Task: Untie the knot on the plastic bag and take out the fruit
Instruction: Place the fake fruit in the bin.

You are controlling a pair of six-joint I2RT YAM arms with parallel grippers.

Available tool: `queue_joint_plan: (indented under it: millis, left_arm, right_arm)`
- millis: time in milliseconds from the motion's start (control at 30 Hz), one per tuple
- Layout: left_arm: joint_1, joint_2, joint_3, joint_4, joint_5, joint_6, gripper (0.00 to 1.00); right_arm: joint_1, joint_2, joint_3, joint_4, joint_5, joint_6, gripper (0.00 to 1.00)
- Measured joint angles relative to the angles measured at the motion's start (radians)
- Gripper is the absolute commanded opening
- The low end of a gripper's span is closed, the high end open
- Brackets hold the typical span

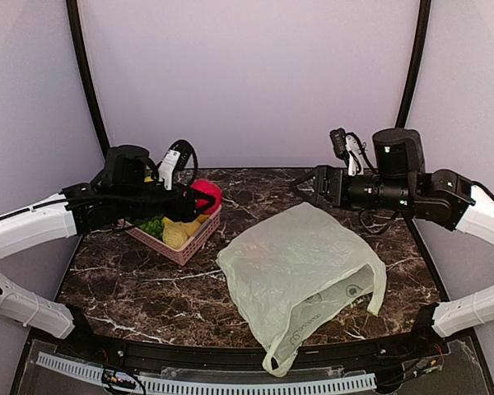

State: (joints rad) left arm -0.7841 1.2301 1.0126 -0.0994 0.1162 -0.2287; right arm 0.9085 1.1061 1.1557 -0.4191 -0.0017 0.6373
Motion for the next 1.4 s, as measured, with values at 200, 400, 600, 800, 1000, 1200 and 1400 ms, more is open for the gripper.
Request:
queue_joint_plan:
  millis: [200,400,600,800,1000,1200,1400]
  left_arm:
    - [0.375,-0.041,-0.028,-0.150,-0.044,-0.032,0.44]
    - [0.597,-0.037,-0.057,-0.241,-0.063,-0.044,0.44]
    - [0.705,0.014,-0.058,-0.260,-0.080,-0.026,0.44]
    - [0.741,0.129,-0.053,-0.256,-0.080,0.005,0.43]
    - [0.743,0.203,-0.018,-0.225,-0.079,0.013,0.43]
    - [0.743,0.273,0.006,-0.205,-0.075,0.017,0.45]
    - [0.743,0.296,0.015,-0.204,-0.072,0.018,0.54]
  right_arm:
    - [-0.005,-0.003,-0.007,-0.053,0.046,0.011,0.99]
    - [-0.005,0.003,-0.013,-0.061,0.051,0.015,0.99]
    - [-0.005,0.004,-0.013,-0.061,0.051,0.016,0.99]
    - [-0.005,0.003,-0.019,-0.061,0.051,0.028,0.99]
    - [-0.005,-0.002,-0.036,-0.063,0.051,0.042,0.99]
    - [-0.005,-0.017,-0.047,-0.065,0.051,0.053,0.99]
    - [-0.005,-0.023,-0.054,-0.069,0.051,0.056,0.99]
